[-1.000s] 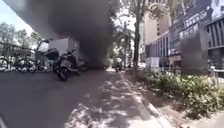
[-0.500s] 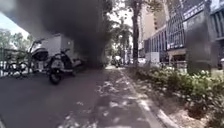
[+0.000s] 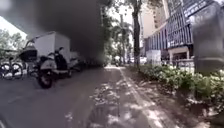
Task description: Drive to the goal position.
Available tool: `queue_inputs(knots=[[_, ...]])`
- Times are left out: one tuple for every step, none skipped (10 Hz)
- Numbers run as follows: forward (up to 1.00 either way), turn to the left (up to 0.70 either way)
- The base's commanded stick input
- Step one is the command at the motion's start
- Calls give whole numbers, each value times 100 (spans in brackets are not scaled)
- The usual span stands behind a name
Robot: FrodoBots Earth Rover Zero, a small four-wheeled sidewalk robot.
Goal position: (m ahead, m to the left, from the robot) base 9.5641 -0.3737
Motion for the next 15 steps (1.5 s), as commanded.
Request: queue_inputs(knots=[[70, 0], [70, 0], [70, 0], [70, 0], [70, 0], [70, 0], [70, 0], [70, 0], [70, 0], [70, 0], [70, 0], [70, 0], [70, 0], [70, 0], [70, 0]])
